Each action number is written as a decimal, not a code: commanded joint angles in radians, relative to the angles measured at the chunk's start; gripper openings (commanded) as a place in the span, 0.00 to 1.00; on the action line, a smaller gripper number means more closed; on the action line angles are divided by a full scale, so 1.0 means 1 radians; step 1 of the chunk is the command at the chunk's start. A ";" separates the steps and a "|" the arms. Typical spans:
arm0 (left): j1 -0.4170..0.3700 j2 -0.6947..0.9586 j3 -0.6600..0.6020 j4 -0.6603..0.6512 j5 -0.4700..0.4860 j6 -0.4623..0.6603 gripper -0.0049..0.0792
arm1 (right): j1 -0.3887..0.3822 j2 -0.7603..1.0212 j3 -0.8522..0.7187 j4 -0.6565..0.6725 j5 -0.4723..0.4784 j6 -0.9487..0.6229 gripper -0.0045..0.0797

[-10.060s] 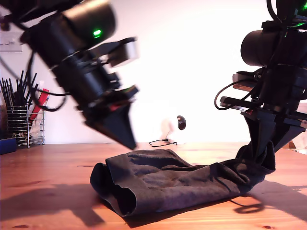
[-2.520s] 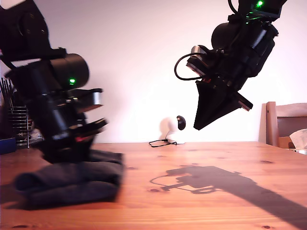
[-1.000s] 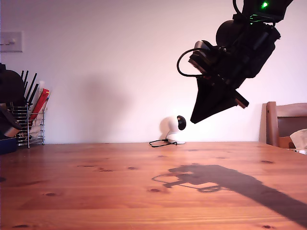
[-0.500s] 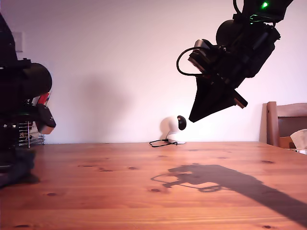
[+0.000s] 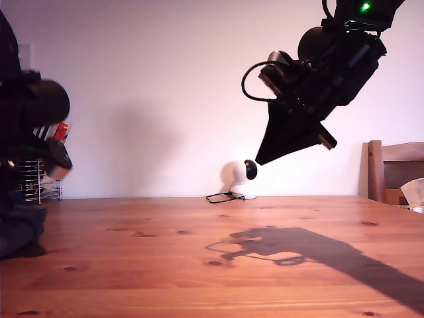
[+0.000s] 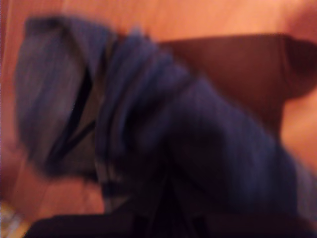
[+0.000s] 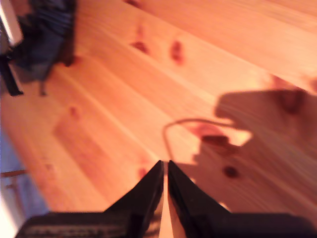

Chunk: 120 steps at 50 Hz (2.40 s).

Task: Fold the underwear in front of you. After folding it, place it to the right side.

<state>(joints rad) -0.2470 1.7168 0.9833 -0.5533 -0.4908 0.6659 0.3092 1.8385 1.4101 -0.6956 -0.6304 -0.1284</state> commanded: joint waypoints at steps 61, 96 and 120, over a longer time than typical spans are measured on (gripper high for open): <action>0.050 -0.462 -0.015 0.226 0.802 -0.423 0.03 | 0.090 -0.257 -0.211 0.466 0.443 0.001 0.04; 0.212 -0.975 -0.430 0.473 0.861 -0.511 0.03 | 0.087 -0.908 -0.768 0.836 0.656 0.040 0.04; 0.214 -1.149 -0.469 0.470 0.861 -0.563 0.03 | 0.084 -1.094 -0.884 0.876 0.716 -0.002 0.04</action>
<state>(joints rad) -0.0330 0.5587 0.5327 -0.0895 0.3668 0.1196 0.3935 0.7391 0.5297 0.1802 0.0856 -0.1299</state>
